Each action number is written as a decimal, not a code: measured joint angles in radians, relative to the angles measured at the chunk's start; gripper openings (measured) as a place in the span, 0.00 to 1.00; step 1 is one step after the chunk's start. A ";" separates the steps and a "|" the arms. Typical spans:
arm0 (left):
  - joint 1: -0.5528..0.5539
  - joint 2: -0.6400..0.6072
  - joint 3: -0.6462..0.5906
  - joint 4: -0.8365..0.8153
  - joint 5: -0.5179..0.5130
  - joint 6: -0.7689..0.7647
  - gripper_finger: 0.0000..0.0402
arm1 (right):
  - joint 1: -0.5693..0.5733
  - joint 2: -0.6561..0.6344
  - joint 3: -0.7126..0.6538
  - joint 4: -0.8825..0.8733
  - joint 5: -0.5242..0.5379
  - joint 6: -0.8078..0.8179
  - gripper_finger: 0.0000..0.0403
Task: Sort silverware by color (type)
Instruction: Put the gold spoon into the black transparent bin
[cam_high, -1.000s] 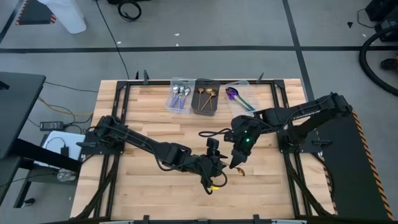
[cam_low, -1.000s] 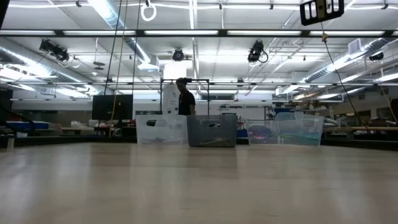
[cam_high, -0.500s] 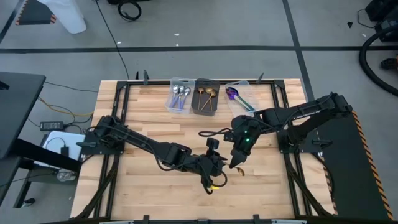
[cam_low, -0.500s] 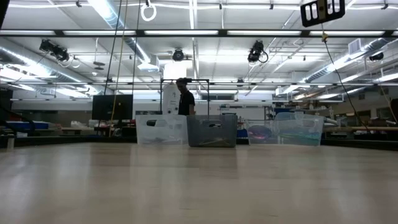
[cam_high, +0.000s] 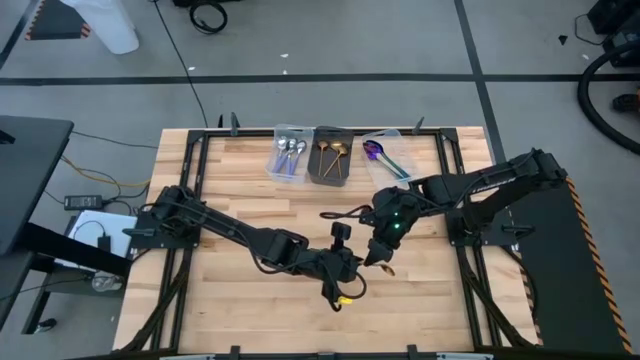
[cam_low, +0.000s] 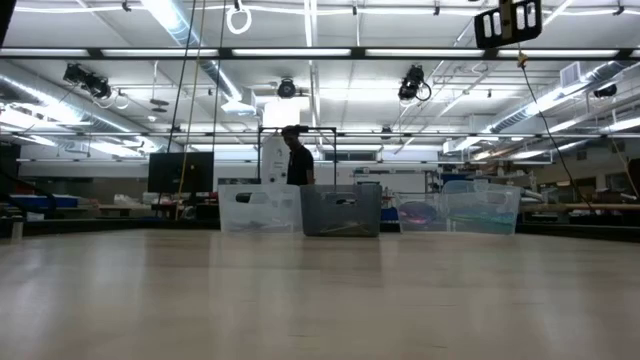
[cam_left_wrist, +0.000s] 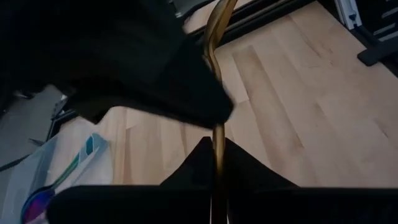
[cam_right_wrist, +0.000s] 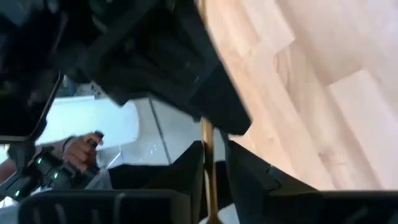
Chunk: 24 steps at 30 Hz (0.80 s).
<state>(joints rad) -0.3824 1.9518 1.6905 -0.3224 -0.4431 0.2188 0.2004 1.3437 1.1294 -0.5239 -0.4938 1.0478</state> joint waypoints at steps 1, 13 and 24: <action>0.000 0.000 0.000 -0.003 0.001 -0.008 0.05 | -0.006 -0.001 0.000 0.001 0.009 -0.002 0.20; 0.023 0.000 0.000 -0.012 0.004 -0.242 0.05 | -0.137 -0.120 0.000 -0.043 0.118 -0.112 0.27; 0.139 -0.001 -0.113 0.130 0.081 -0.411 0.05 | -0.221 -0.311 0.000 -0.196 0.419 -0.258 0.27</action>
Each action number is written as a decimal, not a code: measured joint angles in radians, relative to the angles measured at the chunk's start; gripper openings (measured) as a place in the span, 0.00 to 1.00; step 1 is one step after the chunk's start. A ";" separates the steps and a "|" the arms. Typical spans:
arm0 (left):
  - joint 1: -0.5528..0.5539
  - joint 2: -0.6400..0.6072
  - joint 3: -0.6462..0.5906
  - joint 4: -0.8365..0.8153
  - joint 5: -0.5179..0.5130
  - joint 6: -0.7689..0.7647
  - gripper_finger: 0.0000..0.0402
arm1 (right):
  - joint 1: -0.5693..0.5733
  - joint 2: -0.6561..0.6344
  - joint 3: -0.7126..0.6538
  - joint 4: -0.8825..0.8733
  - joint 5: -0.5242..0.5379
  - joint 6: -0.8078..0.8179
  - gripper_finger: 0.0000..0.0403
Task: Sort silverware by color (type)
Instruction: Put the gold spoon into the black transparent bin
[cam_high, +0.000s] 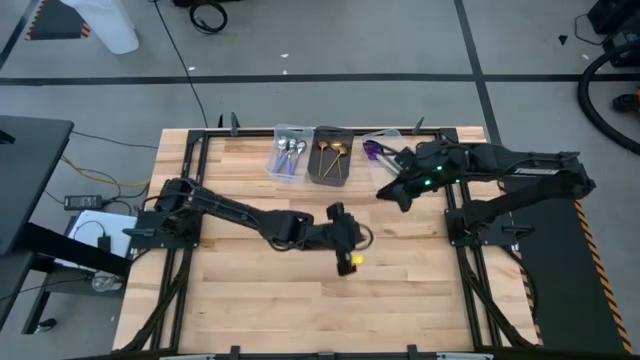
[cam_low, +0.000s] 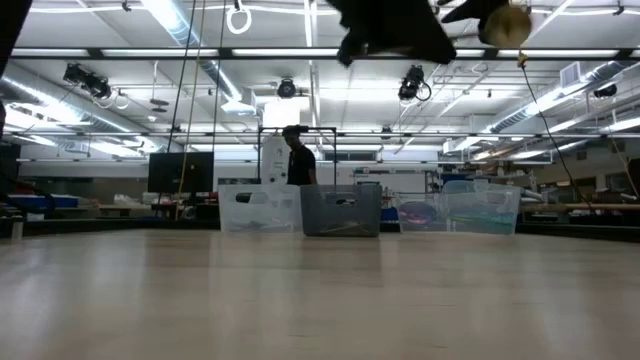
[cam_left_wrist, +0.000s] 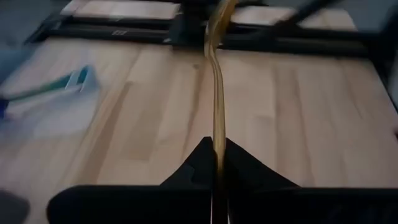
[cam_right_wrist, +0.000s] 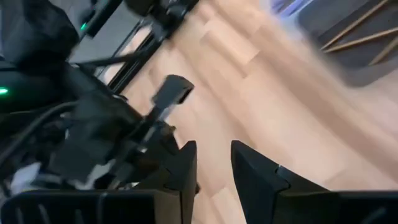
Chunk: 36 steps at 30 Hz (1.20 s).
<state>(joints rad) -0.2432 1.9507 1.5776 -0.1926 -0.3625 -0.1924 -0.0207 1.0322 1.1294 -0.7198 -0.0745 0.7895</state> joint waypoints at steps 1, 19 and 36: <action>0.016 0.000 -0.023 0.028 0.001 -0.042 0.05 | -0.001 -0.015 0.000 -0.010 0.021 0.000 0.27; 0.376 0.002 -0.132 0.069 0.153 -0.823 0.06 | -0.001 -0.052 0.000 -0.171 0.182 -0.133 0.27; 0.536 0.001 -0.132 -0.021 -0.011 -0.773 0.06 | 0.000 0.097 0.000 -0.216 0.126 -0.244 0.27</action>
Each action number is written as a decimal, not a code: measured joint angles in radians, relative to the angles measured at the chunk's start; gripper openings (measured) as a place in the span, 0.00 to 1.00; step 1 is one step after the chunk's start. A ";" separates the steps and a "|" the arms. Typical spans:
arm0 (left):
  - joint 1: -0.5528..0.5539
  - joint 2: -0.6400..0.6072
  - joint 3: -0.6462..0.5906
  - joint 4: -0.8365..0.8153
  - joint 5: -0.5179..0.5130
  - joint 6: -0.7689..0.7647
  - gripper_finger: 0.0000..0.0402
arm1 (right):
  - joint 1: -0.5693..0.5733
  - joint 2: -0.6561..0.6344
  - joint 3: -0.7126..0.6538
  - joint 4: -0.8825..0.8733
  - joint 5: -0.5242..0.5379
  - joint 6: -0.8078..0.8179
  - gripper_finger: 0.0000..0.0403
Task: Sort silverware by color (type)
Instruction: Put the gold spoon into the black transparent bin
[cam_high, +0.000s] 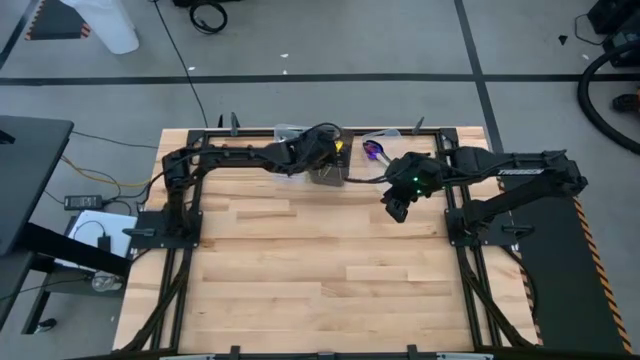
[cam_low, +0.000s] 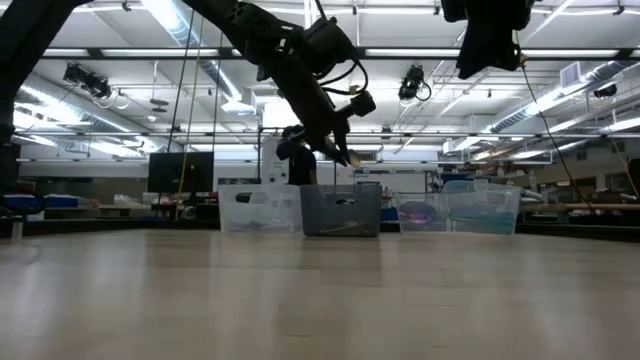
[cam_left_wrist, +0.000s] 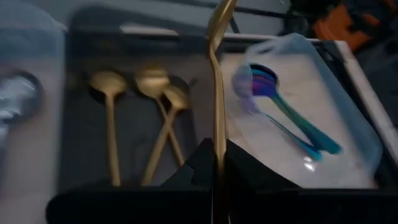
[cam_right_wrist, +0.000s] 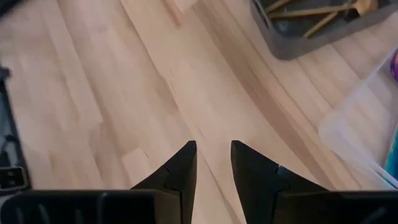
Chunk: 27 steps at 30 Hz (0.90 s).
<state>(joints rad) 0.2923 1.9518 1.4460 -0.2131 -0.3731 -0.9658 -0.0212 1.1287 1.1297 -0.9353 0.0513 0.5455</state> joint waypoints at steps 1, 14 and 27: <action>0.003 0.000 0.000 -0.005 -0.024 0.015 0.06 | 0.000 0.008 0.000 -0.009 0.000 -0.002 0.27; 0.020 0.089 0.000 0.013 -0.095 0.350 0.06 | -0.001 0.029 0.000 -0.068 0.053 -0.107 0.27; 0.026 0.169 0.000 0.034 -0.099 0.375 0.06 | -0.001 0.031 0.000 -0.065 0.053 -0.189 0.27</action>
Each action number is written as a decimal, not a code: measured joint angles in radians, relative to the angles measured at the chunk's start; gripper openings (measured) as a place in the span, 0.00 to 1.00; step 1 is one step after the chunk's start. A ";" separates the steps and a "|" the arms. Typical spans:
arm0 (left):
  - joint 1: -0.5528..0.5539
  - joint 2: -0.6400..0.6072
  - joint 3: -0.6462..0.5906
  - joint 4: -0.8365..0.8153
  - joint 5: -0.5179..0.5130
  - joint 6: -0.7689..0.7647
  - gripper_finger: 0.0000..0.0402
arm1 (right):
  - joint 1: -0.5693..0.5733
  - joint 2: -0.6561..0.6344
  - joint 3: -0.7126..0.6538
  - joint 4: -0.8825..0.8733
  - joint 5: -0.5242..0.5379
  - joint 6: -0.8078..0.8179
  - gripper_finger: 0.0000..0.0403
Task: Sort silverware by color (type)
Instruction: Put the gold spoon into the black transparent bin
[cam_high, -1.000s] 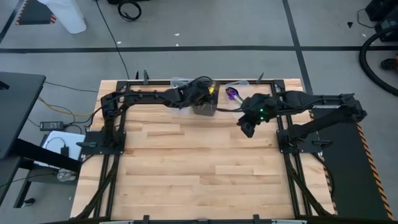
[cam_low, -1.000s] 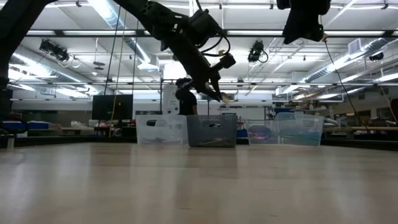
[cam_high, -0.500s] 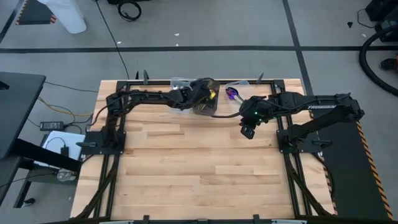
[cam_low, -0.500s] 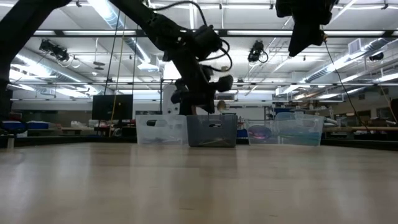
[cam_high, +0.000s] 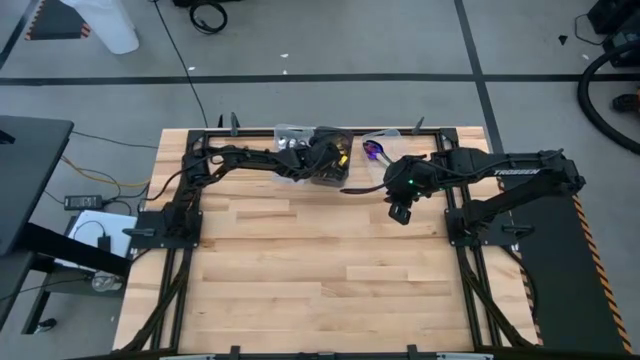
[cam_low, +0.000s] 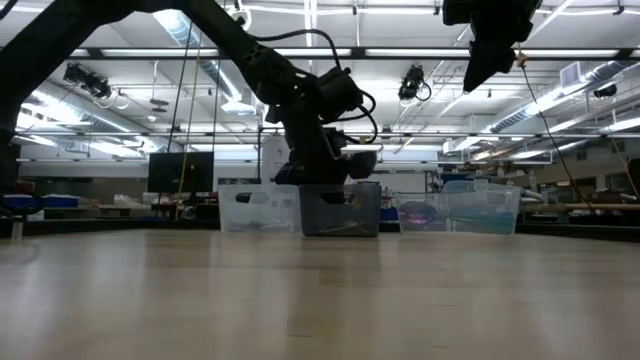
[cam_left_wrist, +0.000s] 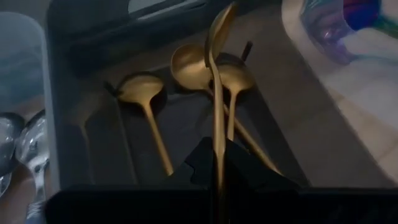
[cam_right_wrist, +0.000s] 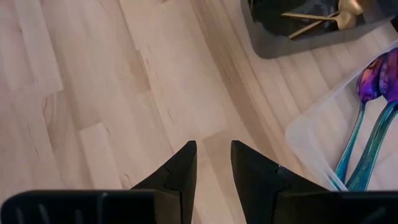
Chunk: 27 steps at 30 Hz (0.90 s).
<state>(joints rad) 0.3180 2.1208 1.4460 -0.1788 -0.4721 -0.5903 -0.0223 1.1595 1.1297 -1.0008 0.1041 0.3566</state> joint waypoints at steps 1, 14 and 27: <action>0.000 0.000 0.000 0.014 -0.002 0.000 0.06 | 0.000 0.000 0.000 0.000 0.000 -0.003 0.27; 0.001 0.010 0.001 0.143 -0.067 0.109 0.06 | 0.000 0.000 0.000 -0.013 0.000 -0.010 0.27; -0.008 0.060 0.000 0.106 -0.059 0.057 0.06 | 0.000 -0.001 0.000 -0.056 0.000 -0.019 0.27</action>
<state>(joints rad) 0.3096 2.1807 1.4456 -0.0730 -0.5313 -0.5329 -0.0223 1.1584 1.1297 -1.0569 0.1036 0.3378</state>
